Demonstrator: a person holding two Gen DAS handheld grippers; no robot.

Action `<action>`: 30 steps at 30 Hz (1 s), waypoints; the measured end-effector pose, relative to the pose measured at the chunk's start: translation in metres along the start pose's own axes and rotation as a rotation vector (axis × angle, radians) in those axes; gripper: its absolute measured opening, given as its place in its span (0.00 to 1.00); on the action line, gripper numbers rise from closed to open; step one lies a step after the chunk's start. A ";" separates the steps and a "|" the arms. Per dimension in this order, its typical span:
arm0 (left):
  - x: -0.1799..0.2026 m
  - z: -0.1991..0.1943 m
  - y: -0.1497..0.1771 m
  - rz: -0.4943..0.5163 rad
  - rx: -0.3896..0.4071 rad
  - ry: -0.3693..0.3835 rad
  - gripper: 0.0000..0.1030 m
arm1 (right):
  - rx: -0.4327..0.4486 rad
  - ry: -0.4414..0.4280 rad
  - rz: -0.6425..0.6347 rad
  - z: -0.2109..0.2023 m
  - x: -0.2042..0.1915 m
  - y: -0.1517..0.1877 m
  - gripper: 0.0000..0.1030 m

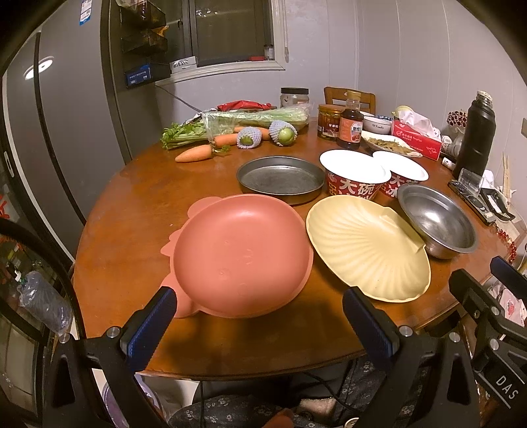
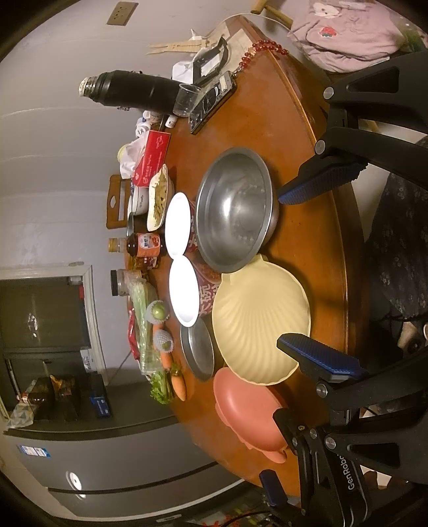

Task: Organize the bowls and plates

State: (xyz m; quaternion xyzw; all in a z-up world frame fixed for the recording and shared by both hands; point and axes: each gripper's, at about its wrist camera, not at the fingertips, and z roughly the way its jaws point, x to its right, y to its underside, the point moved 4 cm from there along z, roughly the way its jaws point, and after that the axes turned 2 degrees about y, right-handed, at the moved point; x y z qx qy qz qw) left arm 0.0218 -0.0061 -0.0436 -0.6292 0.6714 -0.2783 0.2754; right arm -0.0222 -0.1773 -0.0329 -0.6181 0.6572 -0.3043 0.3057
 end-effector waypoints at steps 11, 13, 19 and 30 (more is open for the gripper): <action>-0.003 -0.001 -0.002 -0.008 0.007 0.003 0.98 | 0.013 -0.011 -0.010 -0.005 -0.004 -0.001 0.79; -0.006 -0.002 -0.002 -0.013 0.011 0.001 0.98 | 0.024 -0.025 -0.016 -0.008 -0.006 -0.003 0.79; -0.017 -0.009 -0.006 -0.028 0.034 -0.002 0.98 | 0.035 -0.063 -0.023 -0.015 -0.015 -0.006 0.79; -0.081 -0.008 -0.016 -0.108 0.040 -0.072 0.98 | -0.067 -0.201 -0.059 -0.011 -0.057 -0.001 0.79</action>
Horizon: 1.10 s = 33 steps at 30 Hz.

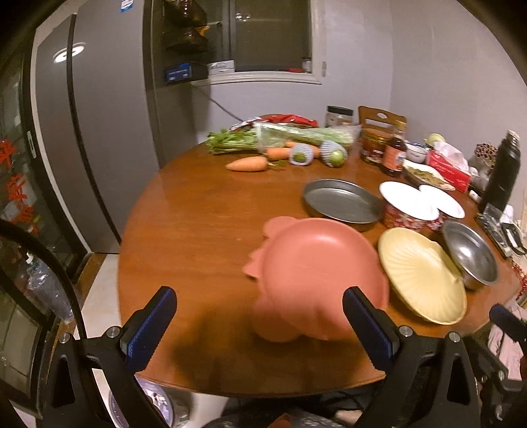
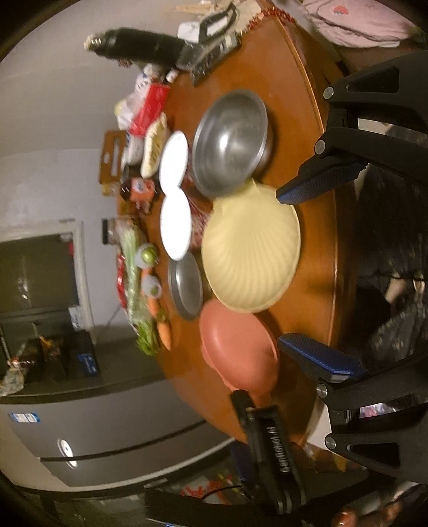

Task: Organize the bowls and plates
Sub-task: 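Move the left gripper to the pink bear-shaped plate rim and close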

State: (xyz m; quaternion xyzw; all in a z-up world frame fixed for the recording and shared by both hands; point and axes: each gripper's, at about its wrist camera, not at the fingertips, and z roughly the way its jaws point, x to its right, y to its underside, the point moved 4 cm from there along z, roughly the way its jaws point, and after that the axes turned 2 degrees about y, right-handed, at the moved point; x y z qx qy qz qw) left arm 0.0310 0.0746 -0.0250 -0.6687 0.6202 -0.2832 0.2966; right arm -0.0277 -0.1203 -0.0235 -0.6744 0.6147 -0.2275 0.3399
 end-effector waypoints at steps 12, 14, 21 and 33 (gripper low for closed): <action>-0.029 0.031 0.003 -0.051 -0.087 0.046 0.98 | -0.134 -0.134 -0.038 0.045 -0.049 -0.002 0.79; -0.027 0.036 0.006 -0.044 -0.104 0.050 0.98 | -0.143 -0.144 -0.044 0.052 -0.051 -0.003 0.79; -0.017 0.058 0.005 -0.031 -0.152 0.055 0.97 | -0.192 -0.177 -0.033 0.072 -0.055 -0.004 0.79; -0.017 0.080 0.006 -0.038 -0.202 0.094 0.52 | -0.177 -0.189 -0.096 0.087 -0.069 -0.006 0.57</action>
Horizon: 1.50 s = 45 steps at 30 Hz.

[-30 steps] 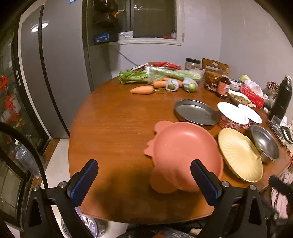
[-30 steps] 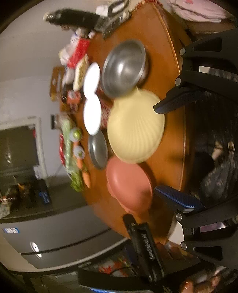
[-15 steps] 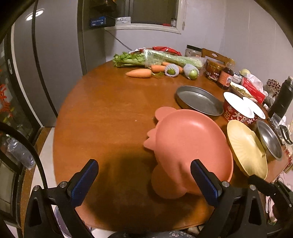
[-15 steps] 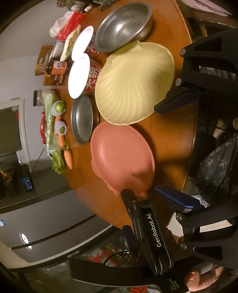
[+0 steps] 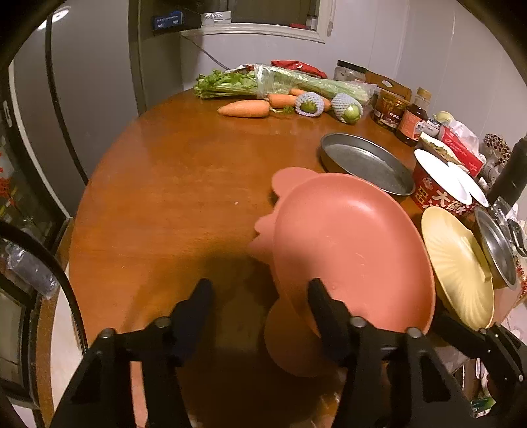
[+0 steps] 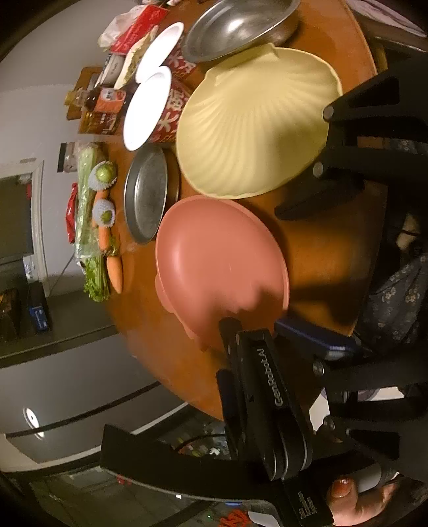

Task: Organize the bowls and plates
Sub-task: 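Move the left gripper to the pink bear-shaped plate rim and close, then lift the pink plate with the left gripper and set it down apart from the dishes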

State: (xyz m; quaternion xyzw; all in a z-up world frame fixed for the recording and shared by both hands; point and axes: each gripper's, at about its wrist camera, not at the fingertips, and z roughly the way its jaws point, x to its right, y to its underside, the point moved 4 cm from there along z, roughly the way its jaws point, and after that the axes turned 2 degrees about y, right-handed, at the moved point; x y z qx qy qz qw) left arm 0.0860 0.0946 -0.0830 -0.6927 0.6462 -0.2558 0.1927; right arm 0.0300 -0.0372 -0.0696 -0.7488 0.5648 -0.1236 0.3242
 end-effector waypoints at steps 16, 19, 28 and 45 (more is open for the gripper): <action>-0.016 0.012 -0.021 0.072 -0.016 -0.007 0.26 | 0.010 -0.054 -0.086 0.011 -0.030 -0.018 0.52; -0.022 0.015 -0.026 0.089 -0.020 -0.013 0.26 | 0.015 -0.060 -0.106 0.014 -0.038 -0.021 0.52; -0.035 0.025 -0.044 0.125 -0.036 -0.022 0.26 | 0.044 -0.086 -0.170 0.021 -0.068 -0.034 0.52; -0.072 -0.013 -0.045 -0.013 0.053 -0.012 0.37 | -0.001 -0.026 -0.057 0.054 0.000 -0.082 0.52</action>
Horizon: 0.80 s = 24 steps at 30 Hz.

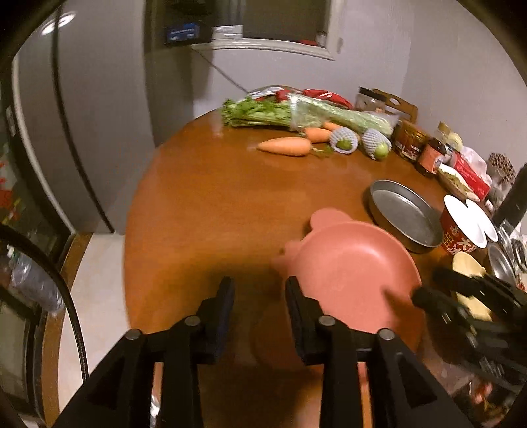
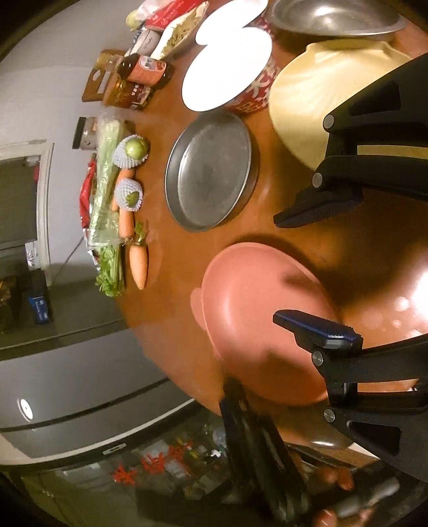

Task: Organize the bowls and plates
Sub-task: 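Lift the pink plate with the left gripper and set it down apart from the dishes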

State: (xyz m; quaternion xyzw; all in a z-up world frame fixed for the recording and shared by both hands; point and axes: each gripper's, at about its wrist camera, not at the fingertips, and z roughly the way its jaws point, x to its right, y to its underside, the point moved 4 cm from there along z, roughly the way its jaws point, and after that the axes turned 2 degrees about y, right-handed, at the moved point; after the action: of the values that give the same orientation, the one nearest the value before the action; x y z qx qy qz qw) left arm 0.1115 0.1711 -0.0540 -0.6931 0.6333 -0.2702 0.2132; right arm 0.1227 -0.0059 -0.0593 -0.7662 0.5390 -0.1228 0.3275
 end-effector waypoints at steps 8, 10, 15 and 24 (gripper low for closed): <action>0.001 -0.026 0.046 -0.137 -0.015 0.031 0.51 | -0.025 0.007 -0.012 0.026 0.000 -0.006 0.52; 0.009 -0.026 0.049 -0.144 -0.016 0.053 0.52 | -0.027 -0.002 -0.012 0.030 -0.001 -0.007 0.52; 0.023 -0.011 0.047 -0.159 -0.044 0.096 0.51 | -0.028 -0.003 -0.048 0.032 -0.008 -0.005 0.45; 0.016 0.011 0.033 -0.146 -0.054 0.079 0.28 | -0.023 -0.008 -0.088 0.027 -0.013 0.003 0.41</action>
State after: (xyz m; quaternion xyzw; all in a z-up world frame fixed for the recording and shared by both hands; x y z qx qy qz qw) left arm 0.0938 0.1510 -0.0816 -0.7316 0.5962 -0.2949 0.1491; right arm 0.1300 0.0156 -0.0789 -0.7933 0.5050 -0.1281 0.3151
